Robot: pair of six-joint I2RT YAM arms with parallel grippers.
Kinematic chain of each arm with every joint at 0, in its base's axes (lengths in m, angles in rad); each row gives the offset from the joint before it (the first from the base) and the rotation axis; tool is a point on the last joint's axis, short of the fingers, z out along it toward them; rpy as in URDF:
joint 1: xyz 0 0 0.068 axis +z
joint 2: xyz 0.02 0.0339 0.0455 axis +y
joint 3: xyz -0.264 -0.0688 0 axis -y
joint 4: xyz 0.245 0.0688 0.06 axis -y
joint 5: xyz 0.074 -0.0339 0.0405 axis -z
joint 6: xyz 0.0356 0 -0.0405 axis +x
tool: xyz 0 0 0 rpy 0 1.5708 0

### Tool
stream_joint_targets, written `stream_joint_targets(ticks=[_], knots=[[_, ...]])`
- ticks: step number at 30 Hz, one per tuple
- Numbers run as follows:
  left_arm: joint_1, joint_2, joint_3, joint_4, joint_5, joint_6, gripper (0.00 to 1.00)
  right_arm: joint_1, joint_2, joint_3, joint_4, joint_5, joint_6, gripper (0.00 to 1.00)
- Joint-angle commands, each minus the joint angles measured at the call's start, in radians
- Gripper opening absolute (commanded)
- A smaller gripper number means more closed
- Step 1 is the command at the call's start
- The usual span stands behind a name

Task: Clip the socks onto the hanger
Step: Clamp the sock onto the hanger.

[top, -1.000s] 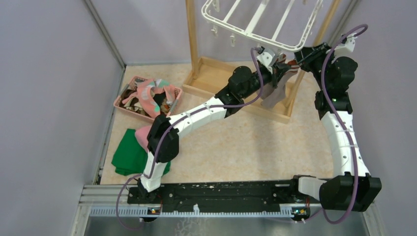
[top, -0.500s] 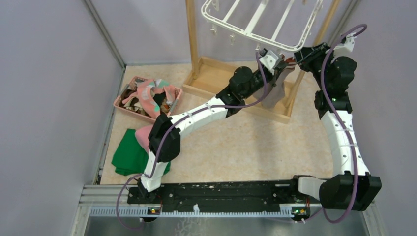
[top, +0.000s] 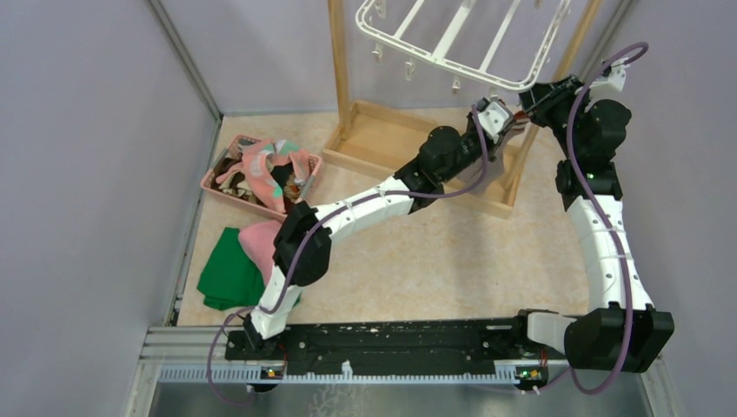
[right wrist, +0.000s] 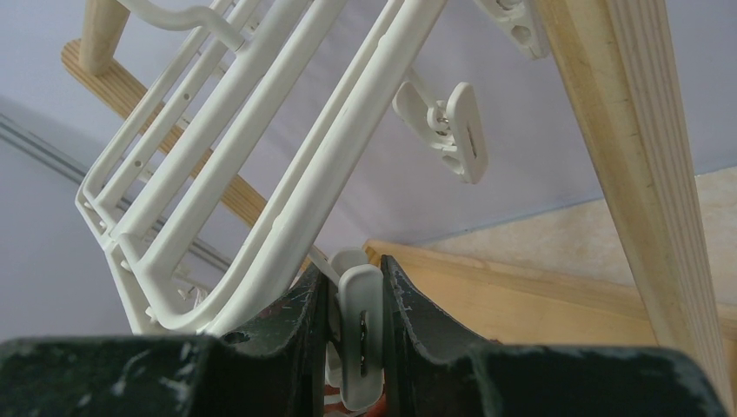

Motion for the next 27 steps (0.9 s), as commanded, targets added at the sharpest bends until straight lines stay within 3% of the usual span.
stream_joint_targets(ticks=[1,27], knots=[[-0.004,0.008,0.072,0.001,-0.022,0.015,0.0,0.007,0.005,0.015,0.04,-0.015,-0.009,0.0],[-0.004,0.016,0.139,-0.028,-0.057,-0.003,0.0,0.011,0.01,0.016,0.031,-0.01,-0.019,0.0]])
